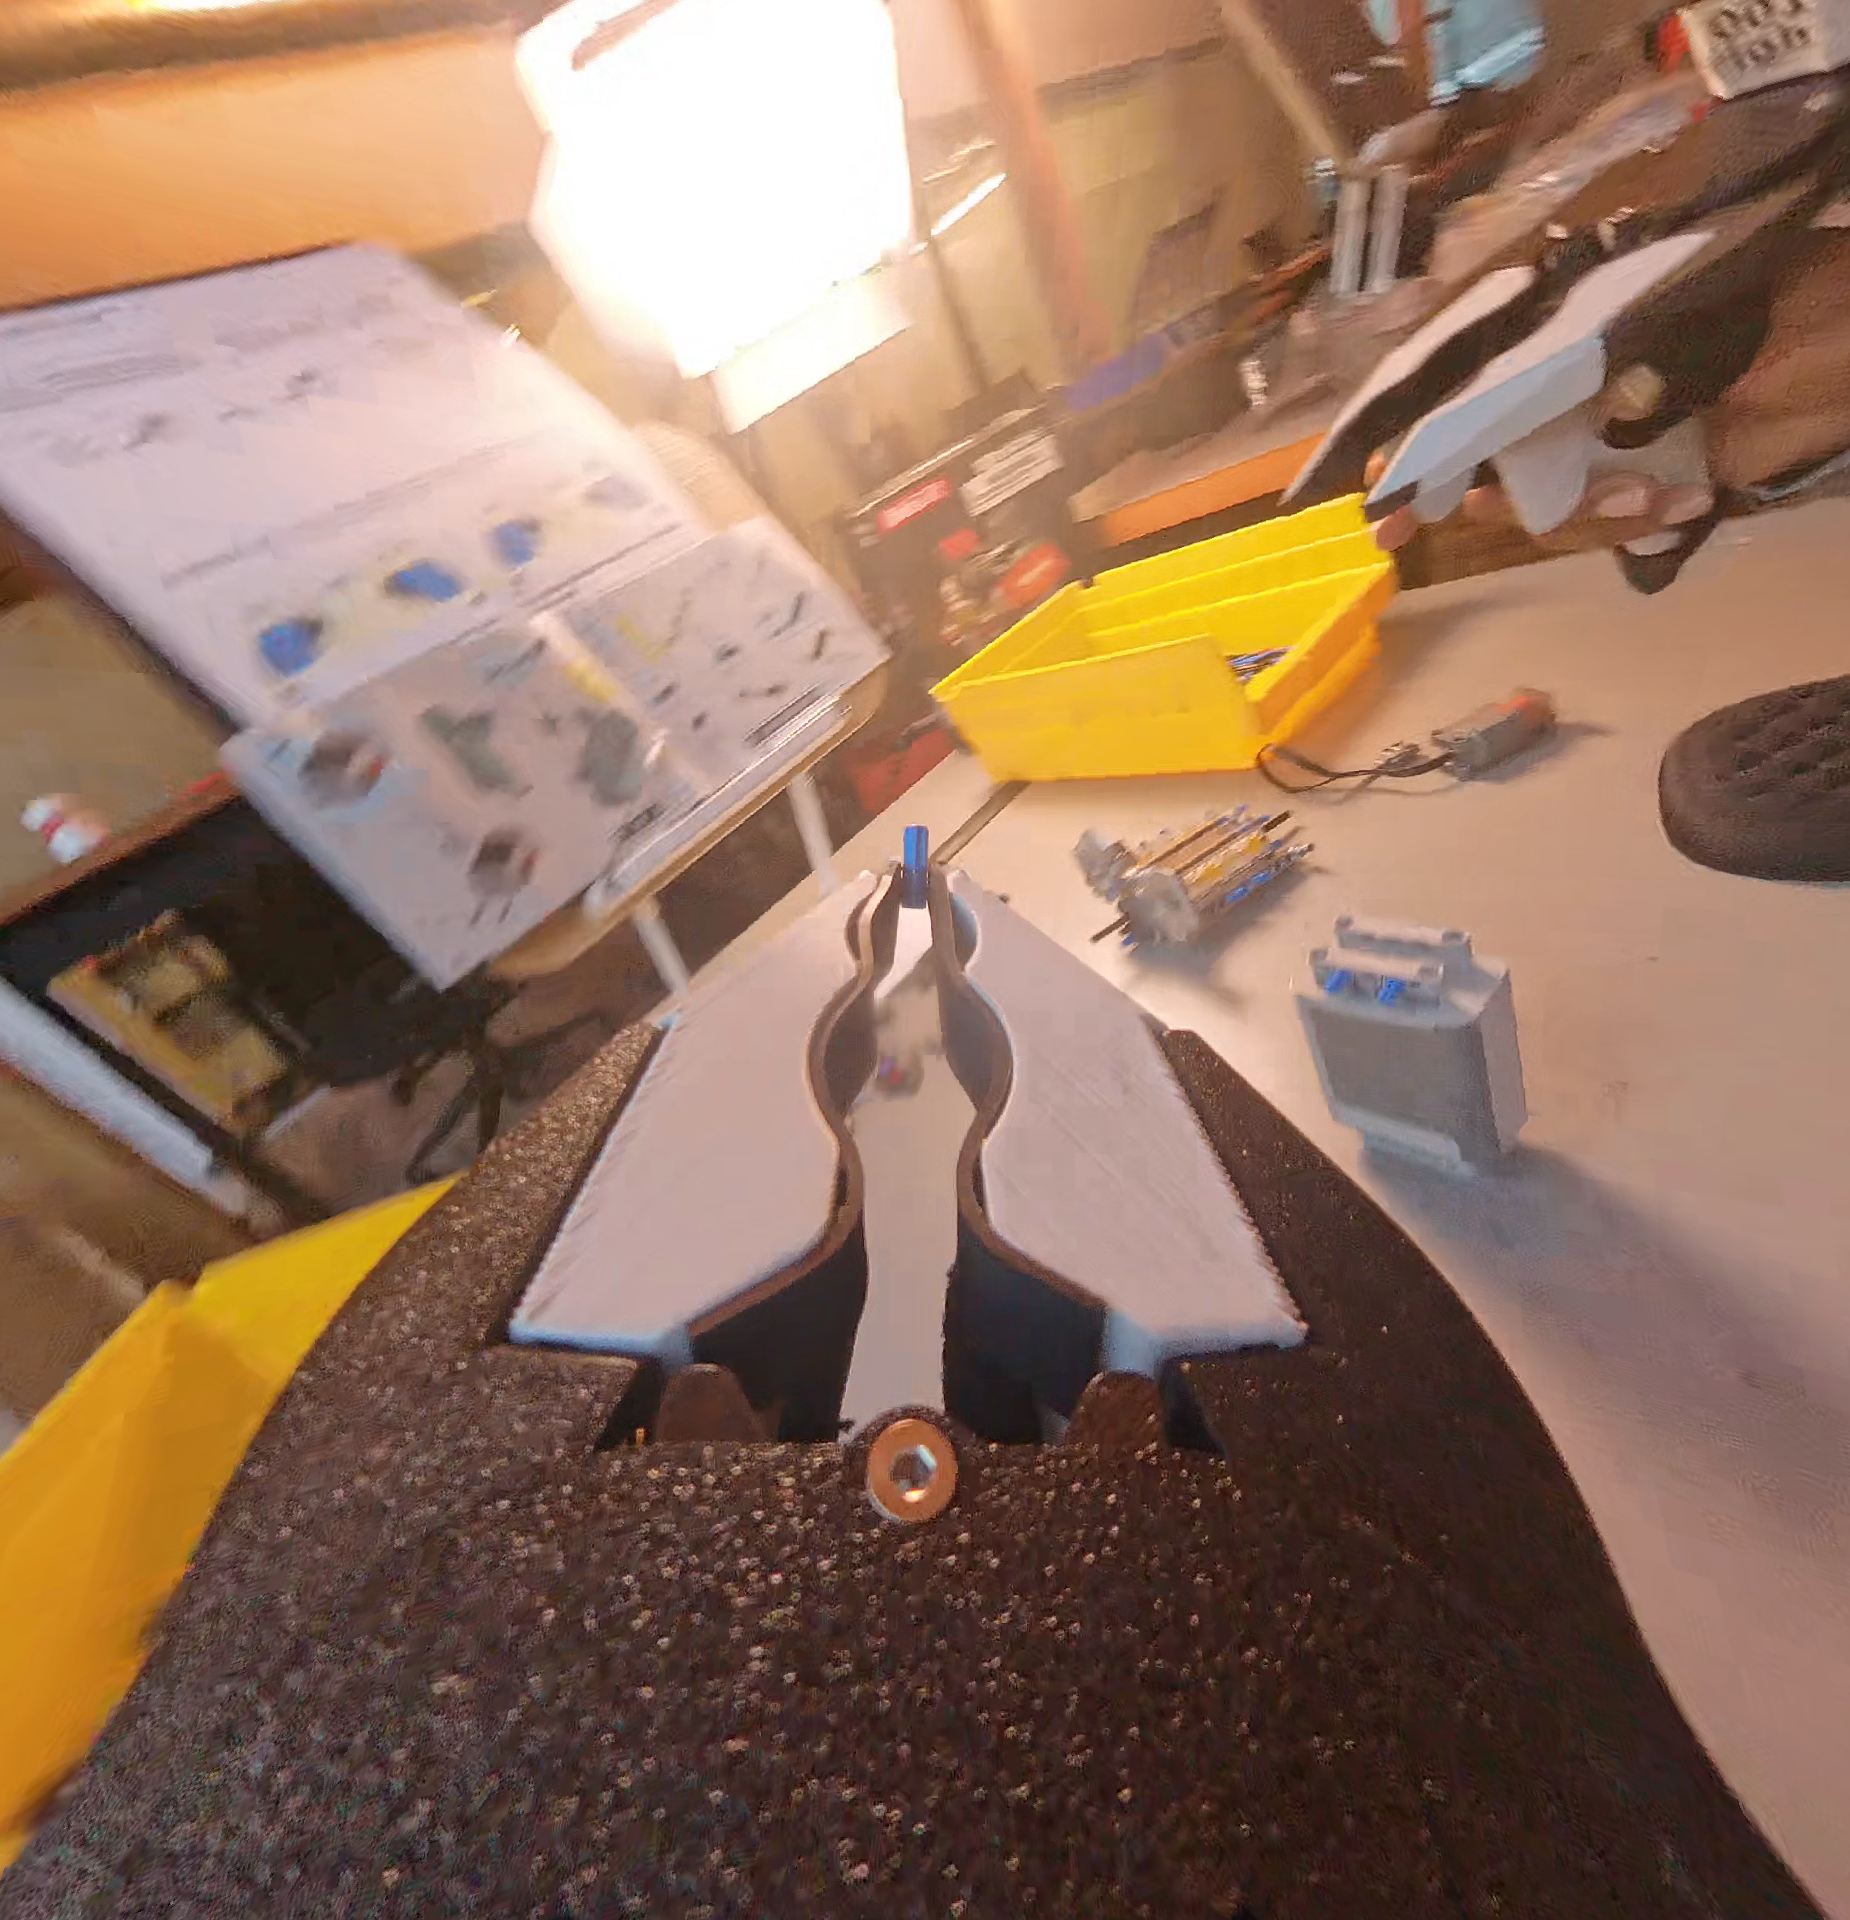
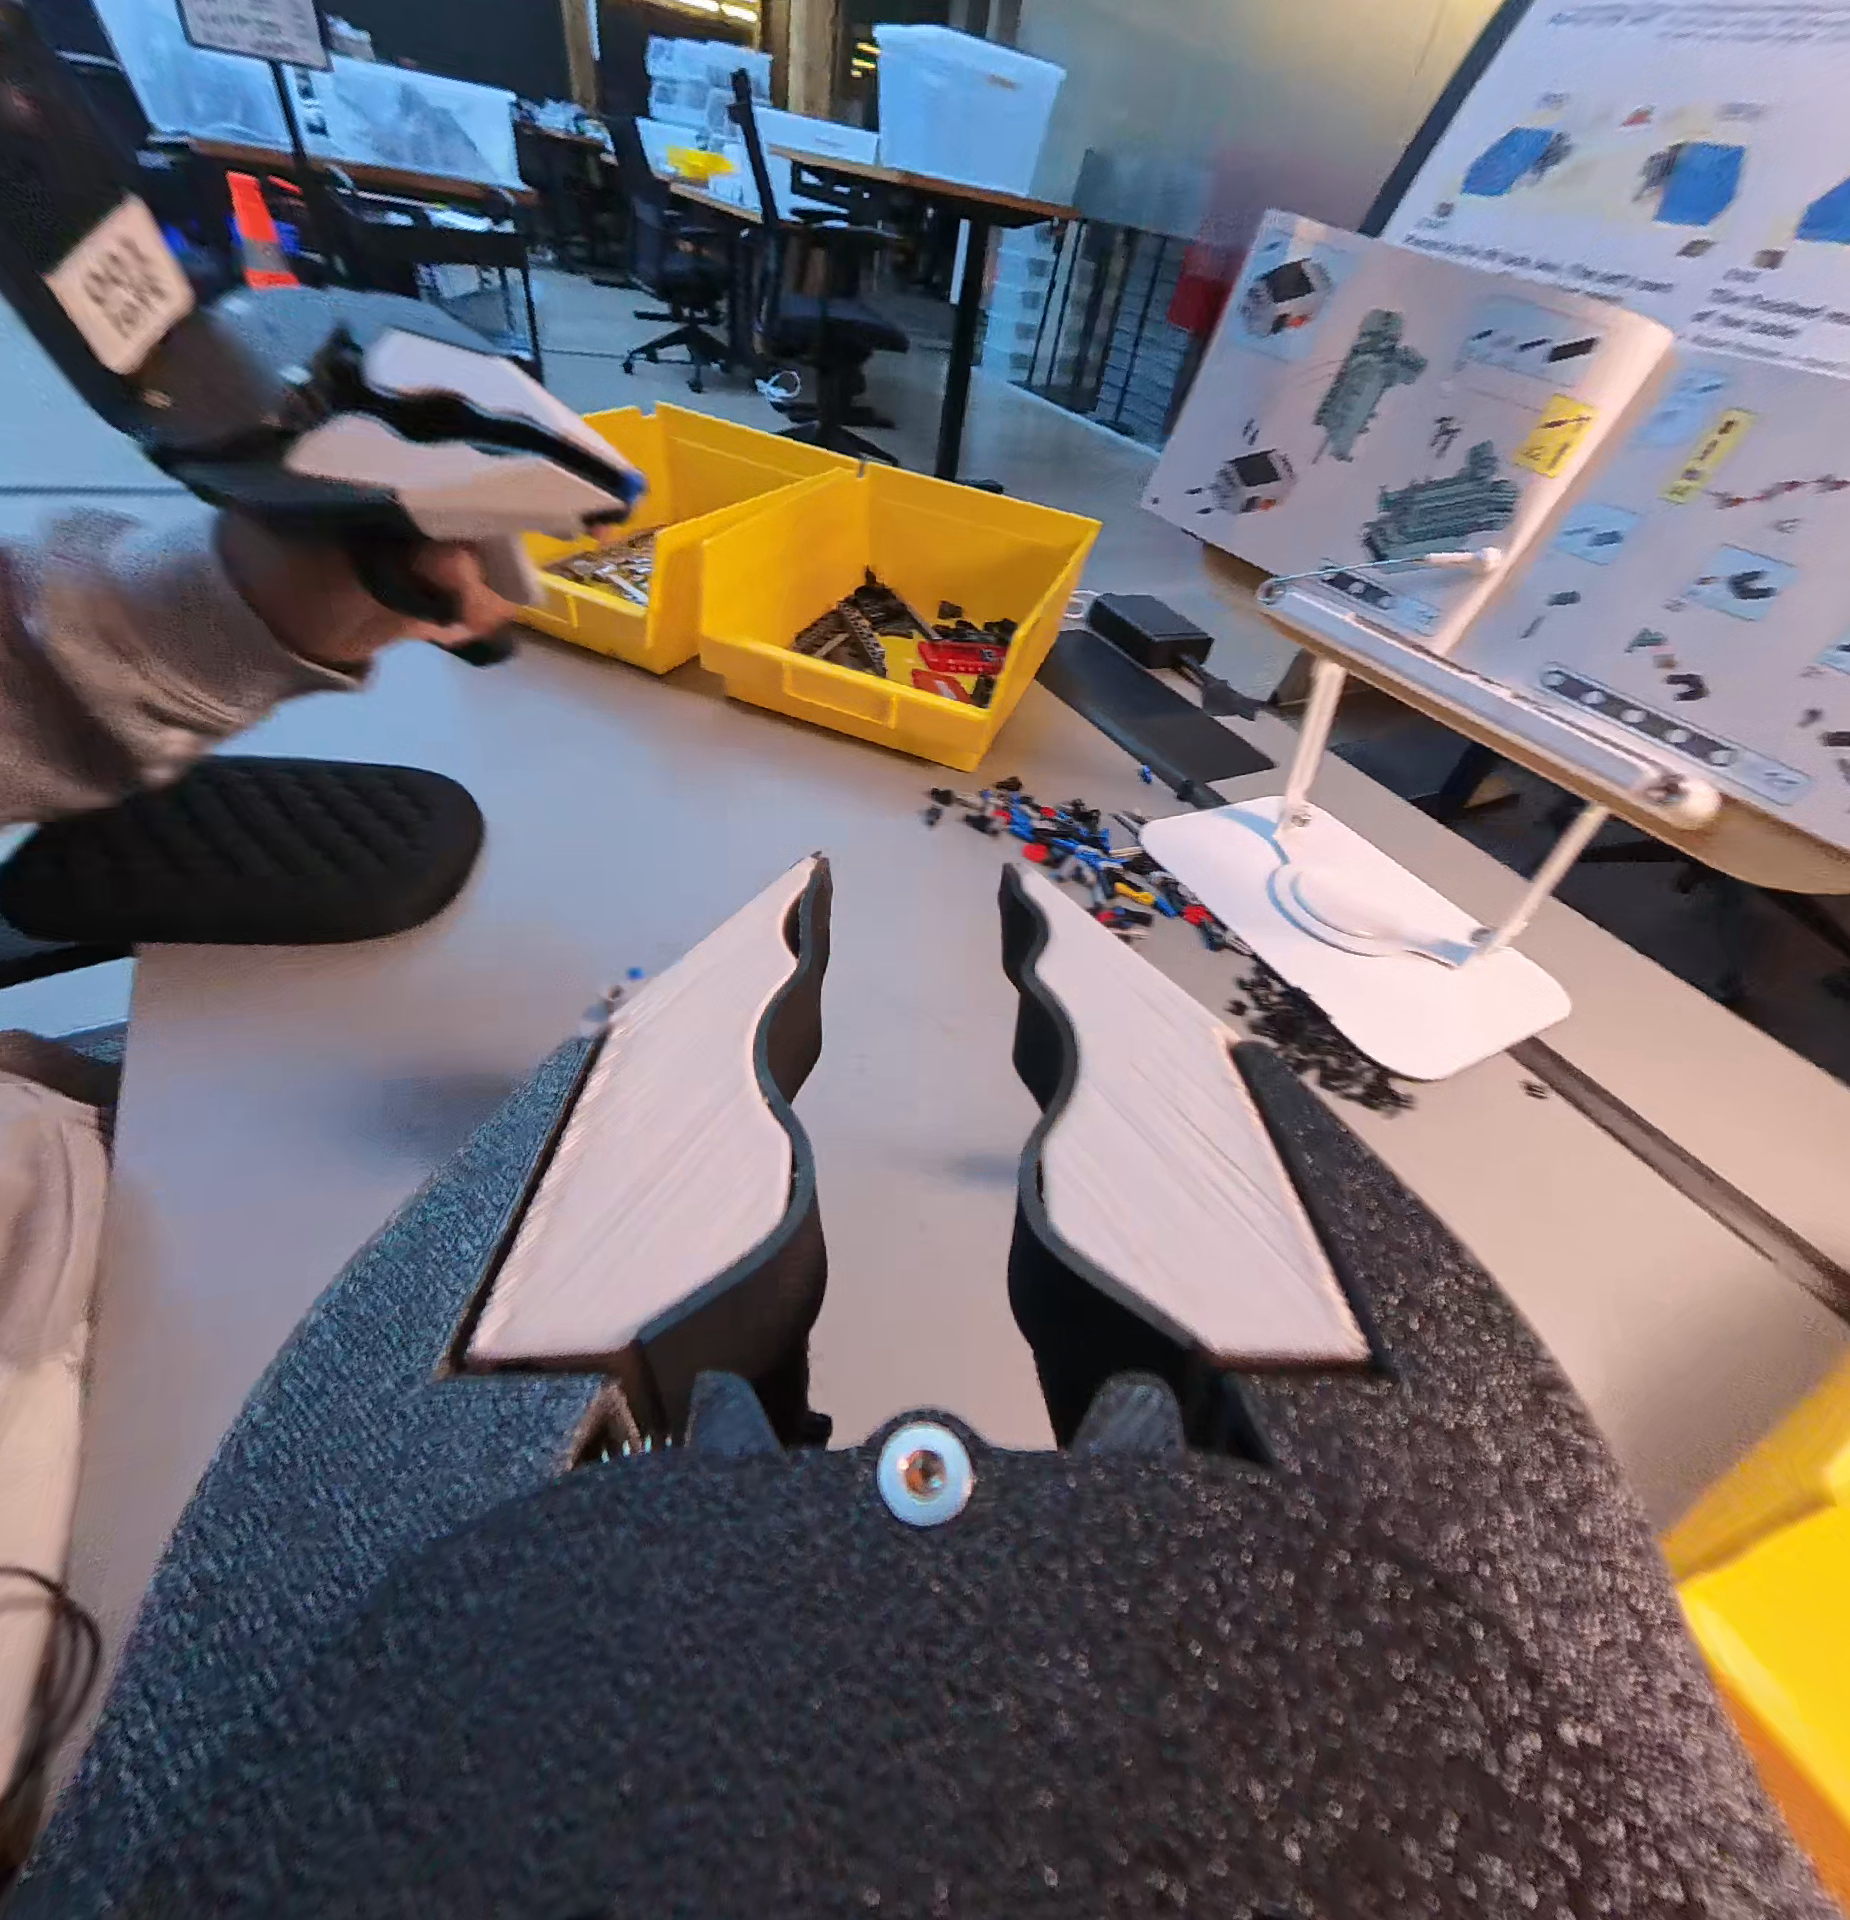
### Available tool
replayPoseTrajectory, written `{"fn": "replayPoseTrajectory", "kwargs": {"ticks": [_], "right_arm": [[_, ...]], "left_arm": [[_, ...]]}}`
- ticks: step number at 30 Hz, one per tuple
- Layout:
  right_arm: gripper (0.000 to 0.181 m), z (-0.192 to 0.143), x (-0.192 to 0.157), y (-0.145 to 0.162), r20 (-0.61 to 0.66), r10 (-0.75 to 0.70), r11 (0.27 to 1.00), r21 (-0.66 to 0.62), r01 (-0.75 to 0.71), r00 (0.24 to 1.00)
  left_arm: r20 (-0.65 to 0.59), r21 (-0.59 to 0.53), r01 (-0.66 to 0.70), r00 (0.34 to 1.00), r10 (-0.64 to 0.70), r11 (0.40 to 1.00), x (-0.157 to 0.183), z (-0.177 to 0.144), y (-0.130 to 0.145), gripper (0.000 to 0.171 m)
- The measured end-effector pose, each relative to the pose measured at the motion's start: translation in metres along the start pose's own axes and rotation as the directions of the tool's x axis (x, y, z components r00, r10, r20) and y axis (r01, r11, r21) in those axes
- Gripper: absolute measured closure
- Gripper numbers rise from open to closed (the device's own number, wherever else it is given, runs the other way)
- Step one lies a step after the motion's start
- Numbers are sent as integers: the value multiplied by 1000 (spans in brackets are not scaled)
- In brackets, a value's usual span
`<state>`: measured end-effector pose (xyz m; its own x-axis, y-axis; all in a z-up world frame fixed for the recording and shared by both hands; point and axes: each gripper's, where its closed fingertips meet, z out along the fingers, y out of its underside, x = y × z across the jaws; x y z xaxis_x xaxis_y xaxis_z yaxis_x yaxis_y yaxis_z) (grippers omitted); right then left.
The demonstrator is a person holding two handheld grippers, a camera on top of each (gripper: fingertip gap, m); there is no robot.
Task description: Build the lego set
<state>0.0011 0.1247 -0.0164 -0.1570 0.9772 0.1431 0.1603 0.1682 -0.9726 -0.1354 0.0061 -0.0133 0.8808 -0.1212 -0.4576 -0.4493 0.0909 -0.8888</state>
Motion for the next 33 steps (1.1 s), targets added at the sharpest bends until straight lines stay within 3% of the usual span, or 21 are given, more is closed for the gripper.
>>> {"fn": "replayPoseTrajectory", "kwargs": {"ticks": [3, 7, 12, 19, 28, 30, 33], "right_arm": [[152, 18, -25, -9, 46, 69, 998, -7, -69, 997], [160, 26, -43, -20, 76, 151, 989, -18, -150, 986], [160, 31, -43, -11, 51, 208, 977, -45, -206, 977], [177, 36, -59, -6, 124, 196, 980, -50, -192, 973], [177, 38, -67, -6, 206, 139, 990, 9, -144, 969], [178, 37, -67, -8, 221, 93, 994, 41, -104, 971], [178, 35, -68, -4, 255, 63, 996, 41, -76, 965]], "left_arm": [[-80, 67, -113, 990, 118, 991, 32, 55, -11, 168], [-94, 135, -286, 949, 300, 949, 66, 86, -22, 168], [-101, 170, -417, 894, 436, 893, 91, 90, -26, 169], [-90, 175, -513, 842, 533, 840, 103, 81, -27, 169], [-78, 190, -487, 858, 508, 852, 103, 71, -29, 169], [-103, 209, -401, 898, 428, 892, 100, 68, -32, 167], [-198, 175, -166, 959, 200, 970, 85, 66, -25, 149]]}}
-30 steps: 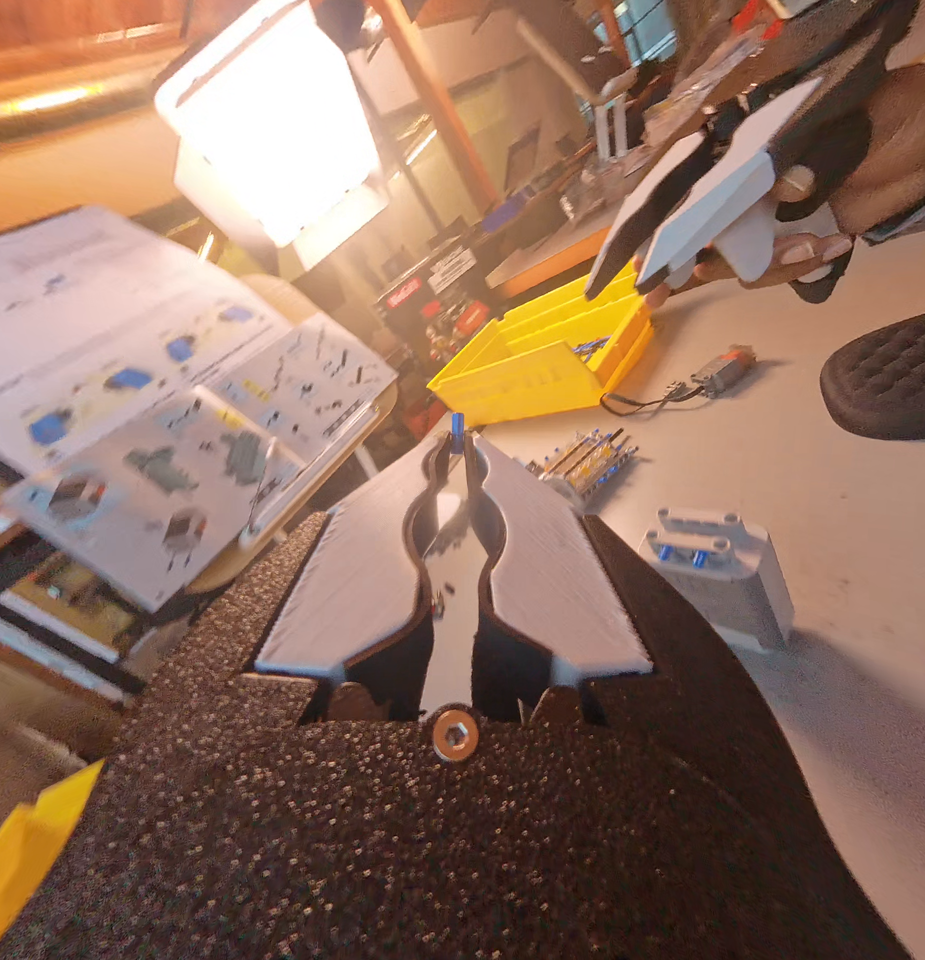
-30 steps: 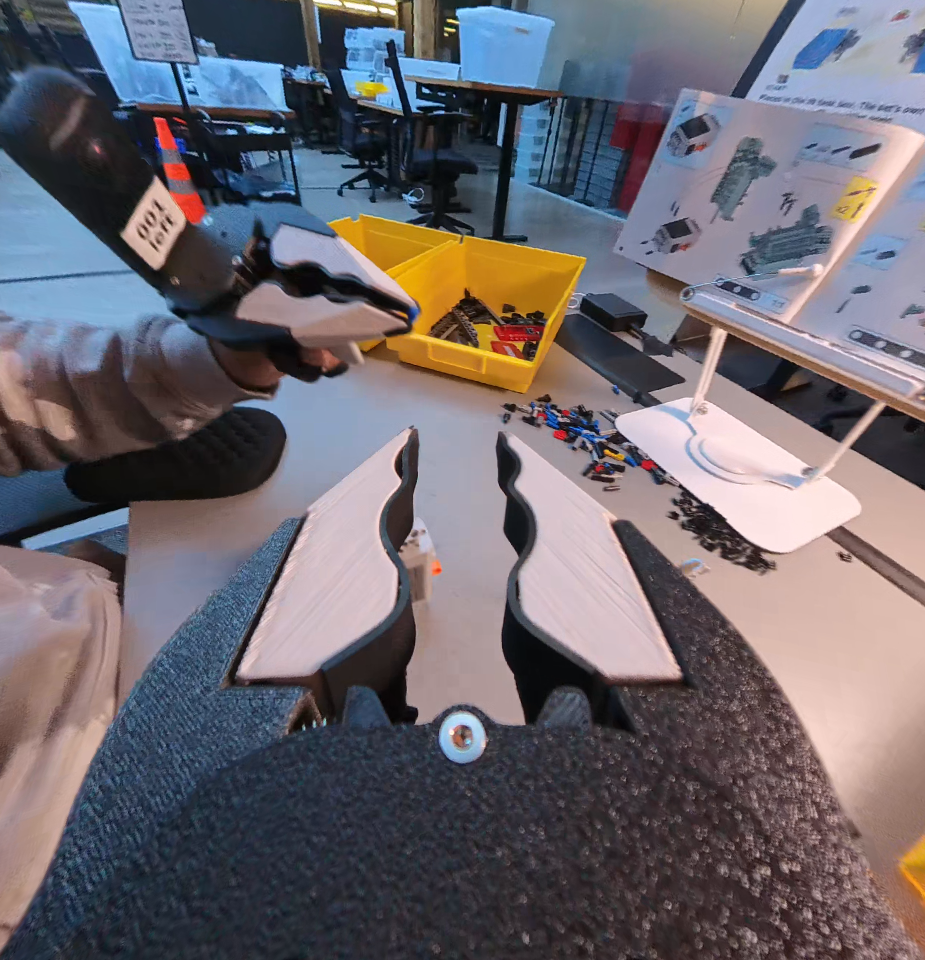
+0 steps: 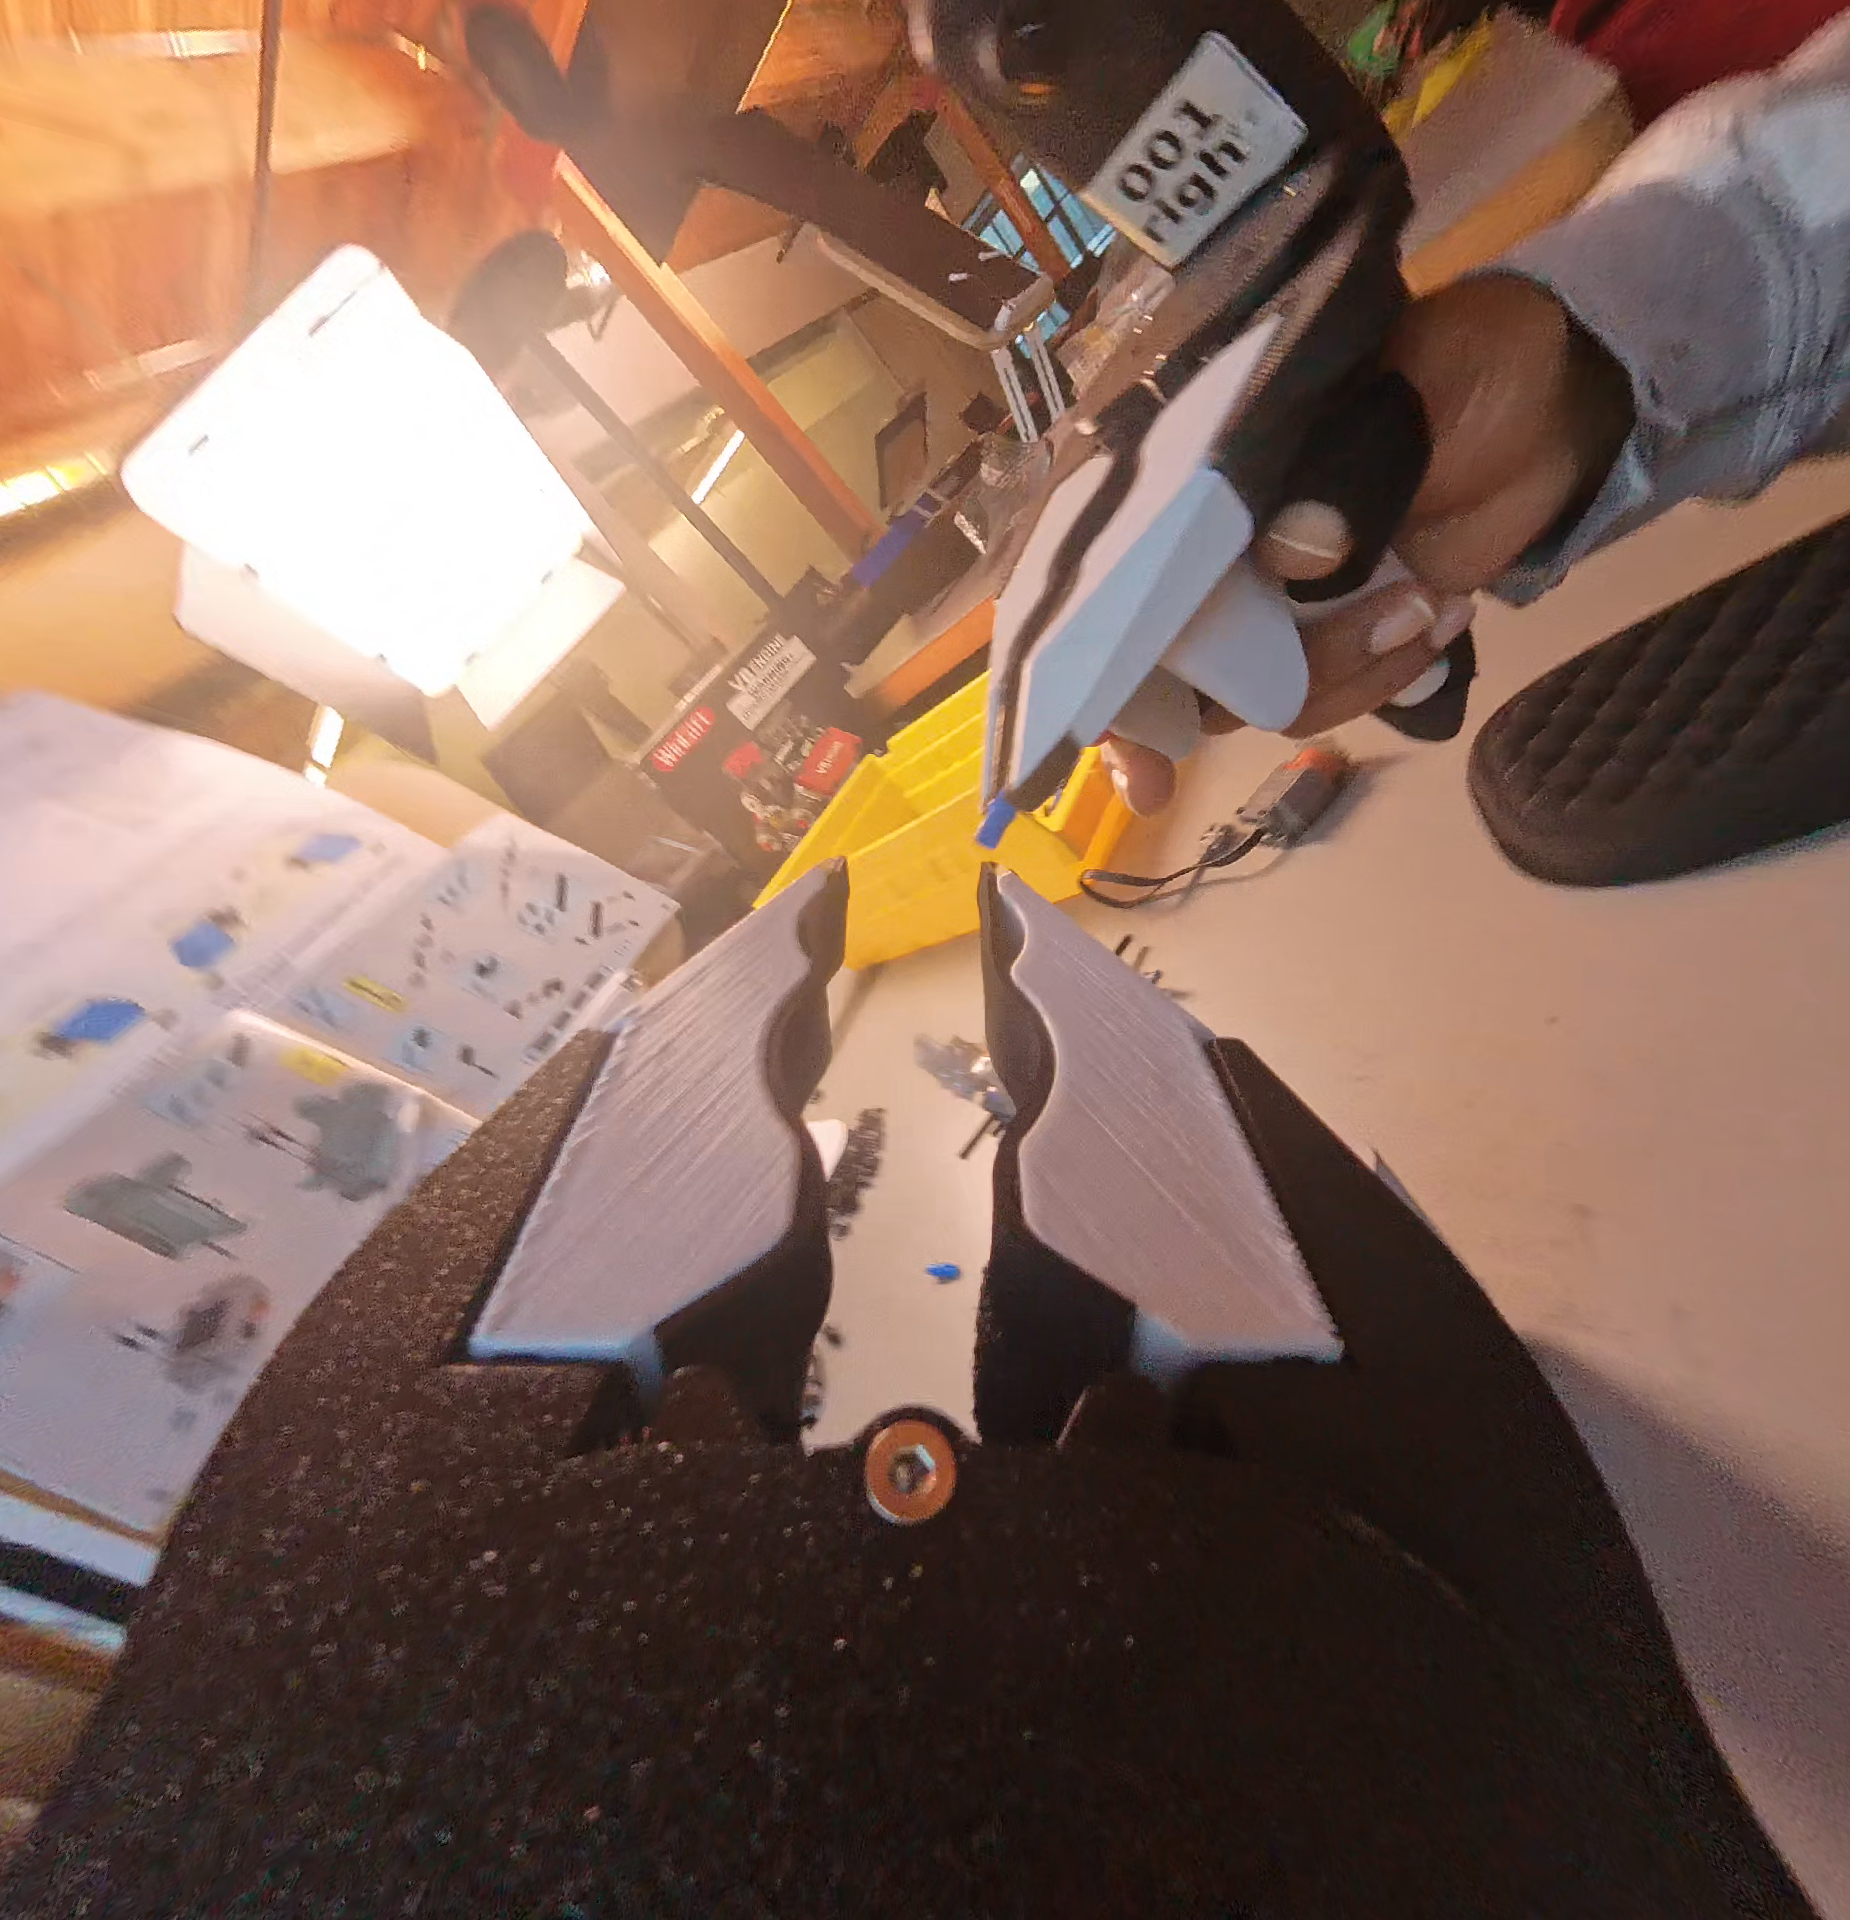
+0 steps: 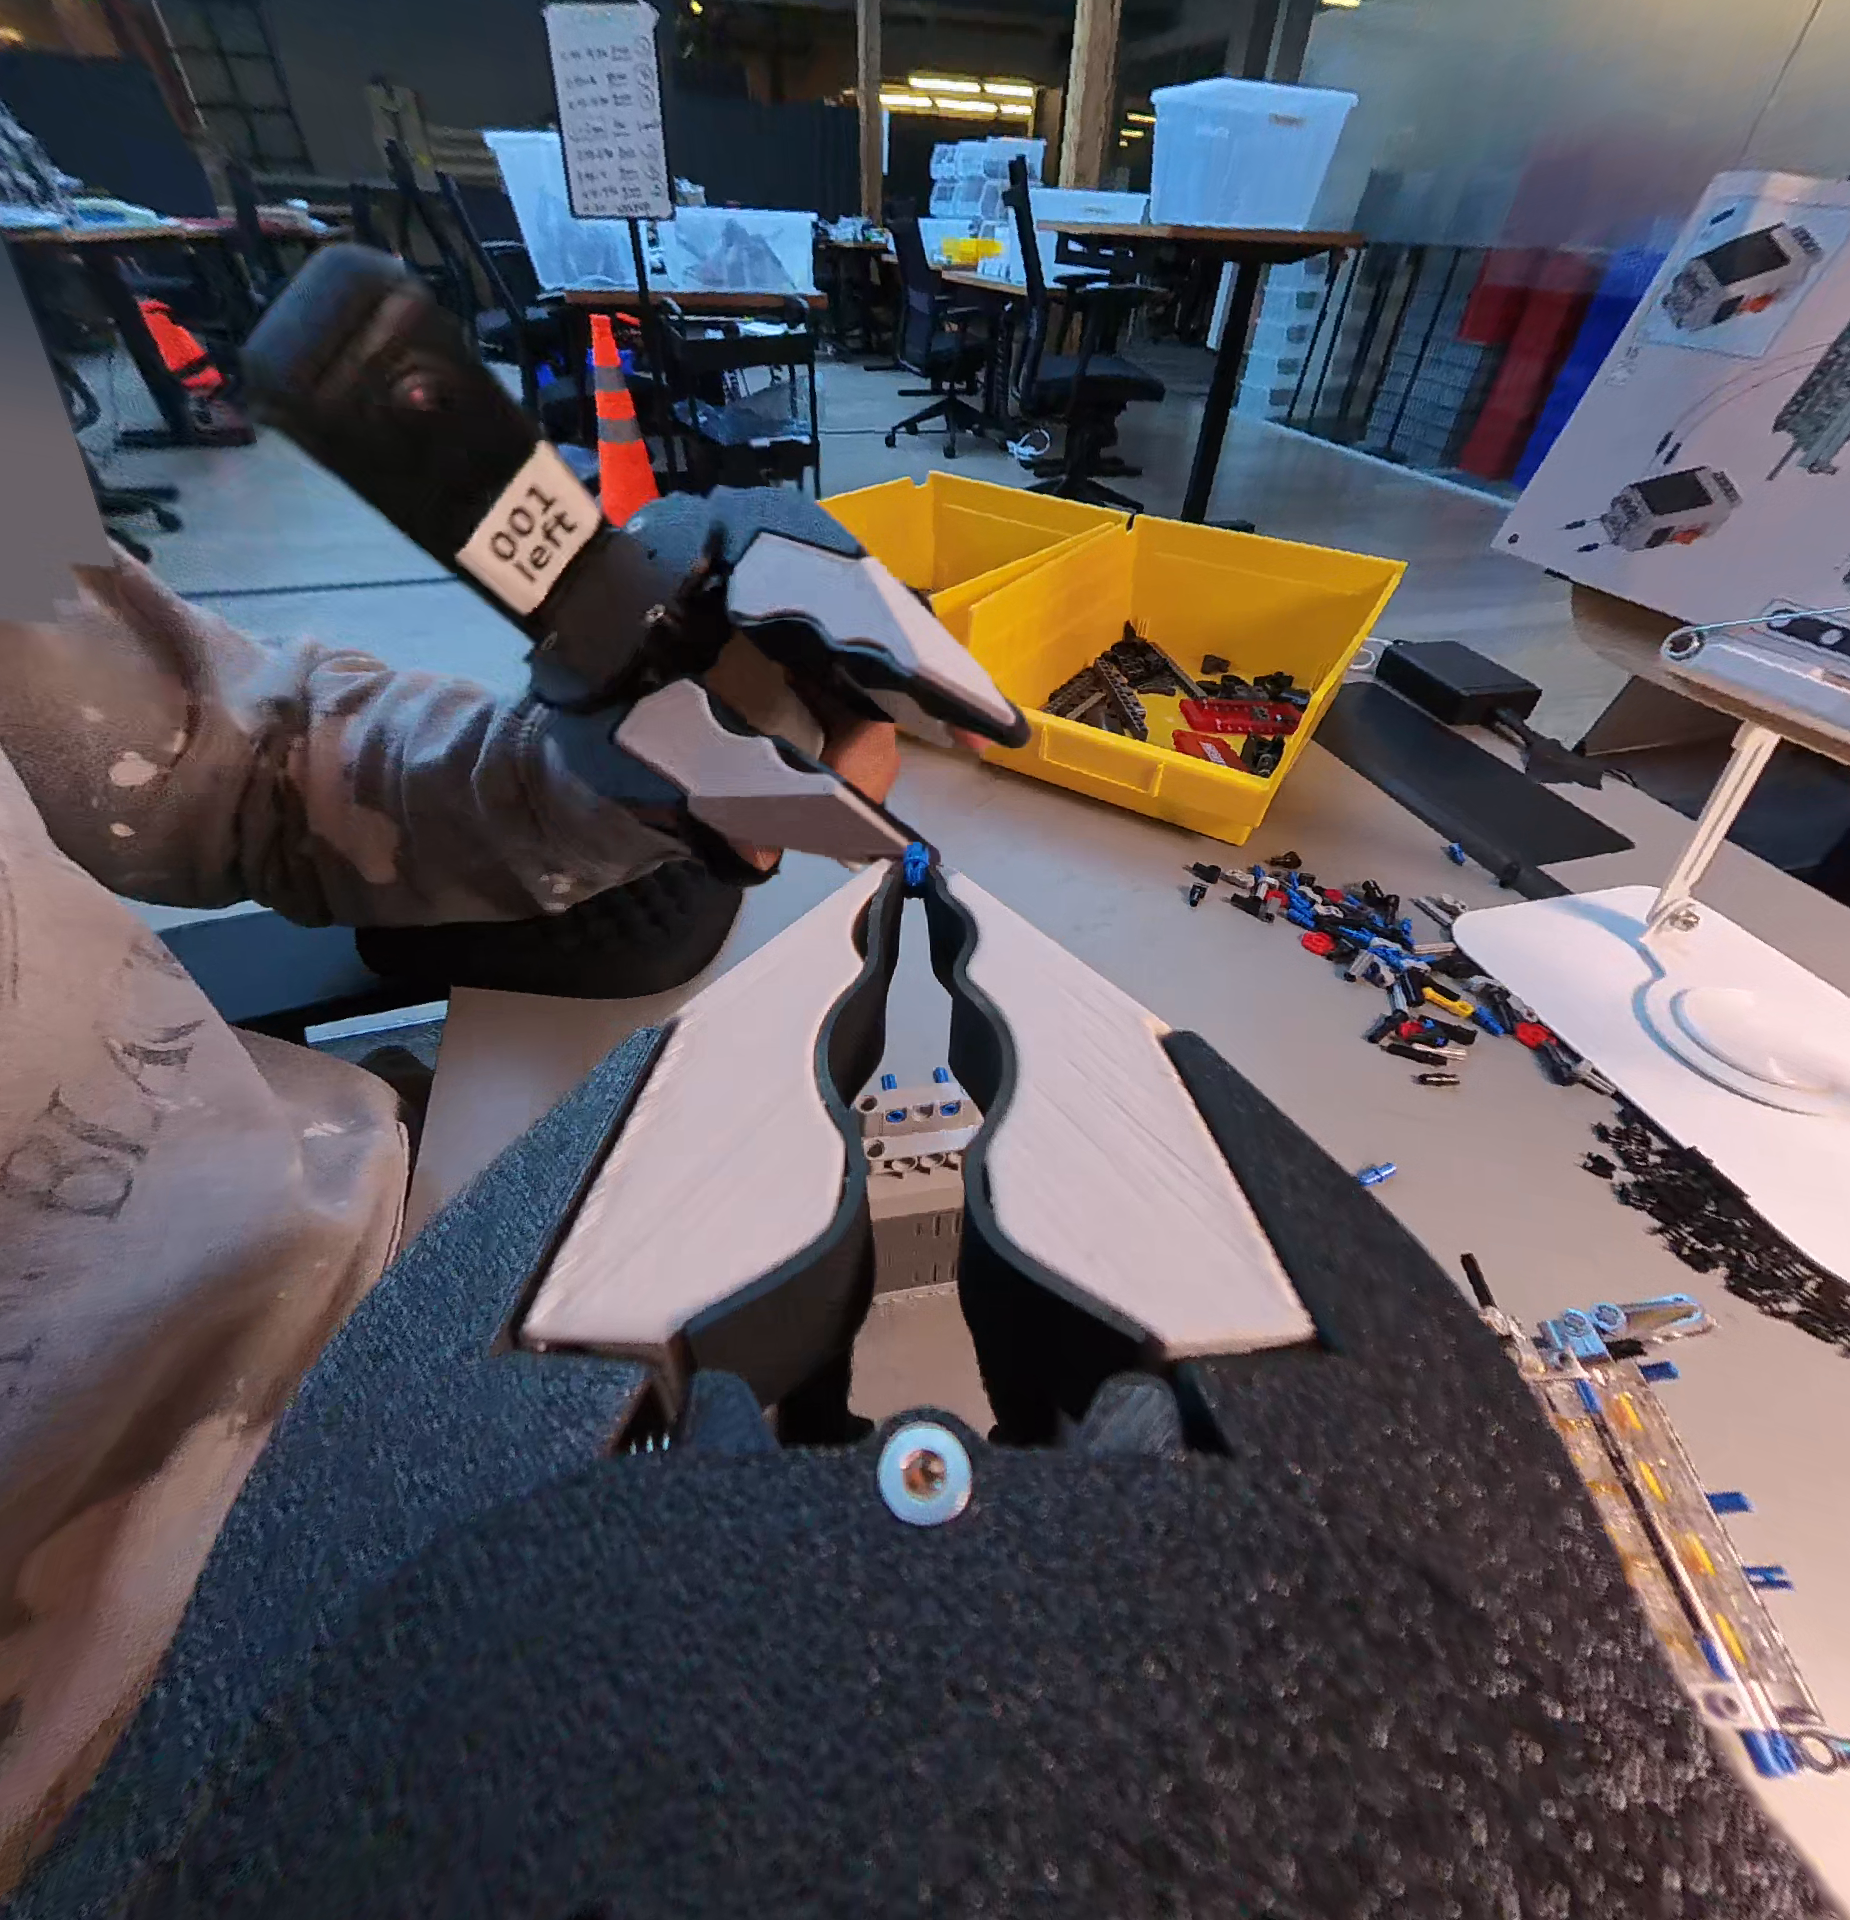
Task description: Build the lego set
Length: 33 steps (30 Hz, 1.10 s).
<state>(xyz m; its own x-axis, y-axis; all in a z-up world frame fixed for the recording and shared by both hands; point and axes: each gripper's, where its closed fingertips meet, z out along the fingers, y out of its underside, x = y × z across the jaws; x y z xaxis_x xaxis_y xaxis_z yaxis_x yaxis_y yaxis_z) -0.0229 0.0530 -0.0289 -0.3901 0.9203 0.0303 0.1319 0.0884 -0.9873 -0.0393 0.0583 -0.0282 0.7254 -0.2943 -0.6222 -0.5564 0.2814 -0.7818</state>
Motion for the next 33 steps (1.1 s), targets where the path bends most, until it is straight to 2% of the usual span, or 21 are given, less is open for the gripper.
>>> {"fn": "replayPoseTrajectory", "kwargs": {"ticks": [2, 5, 8, 10, 12, 14, 17, 20, 23, 26, 33], "right_arm": [[178, -1, -1, 3, 11, -32, 999, -10, 32, 999], [178, 3, -1, 14, 33, -86, 993, -80, 88, 996], [178, 7, 4, 41, 86, -117, 954, -267, 136, 989], [178, 8, 11, 63, 124, -135, 890, -422, 175, 983], [178, 7, 16, 78, 164, -127, 818, -540, 197, 978], [178, 9, 16, 82, 212, -113, 763, -607, 221, 971], [178, 12, 12, 82, 295, -115, 688, -666, 290, 949], [178, 15, 3, 79, 353, -89, 647, -691, 323, 932], [178, 20, -5, 72, 384, -75, 654, -678, 336, 920], [178, 25, -12, 65, 390, -56, 686, -654, 319, 919], [178, 25, -13, 58, 374, -46, 717, -634, 291, 926]], "left_arm": [[-95, 10, 201, 975, -200, 979, -1, -6, 7, 146], [-260, -44, 459, 852, -454, 887, 10, -14, 25, 145], [-358, -188, 574, 716, -600, 797, 29, -19, 53, 139], [-371, -266, 591, 666, -647, 762, 40, -20, 67, 128], [-374, -307, 569, 665, -646, 763, 50, -17, 72, 115], [-381, -347, 539, 667, -640, 768, 61, -14, 75, 101], [-381, -346, 504, 696, -609, 792, 72, -9, 77, 98], [-348, -242, 468, 775, -527, 850, 61, -6, 64, 114], [-367, -160, 482, 781, -505, 861, 55, -11, 45, 141], [-361, -141, 471, 795, -488, 871, 53, -13, 39, 159], [-370, -143, 482, 784, -498, 865, 51, -15, 39, 161]]}}
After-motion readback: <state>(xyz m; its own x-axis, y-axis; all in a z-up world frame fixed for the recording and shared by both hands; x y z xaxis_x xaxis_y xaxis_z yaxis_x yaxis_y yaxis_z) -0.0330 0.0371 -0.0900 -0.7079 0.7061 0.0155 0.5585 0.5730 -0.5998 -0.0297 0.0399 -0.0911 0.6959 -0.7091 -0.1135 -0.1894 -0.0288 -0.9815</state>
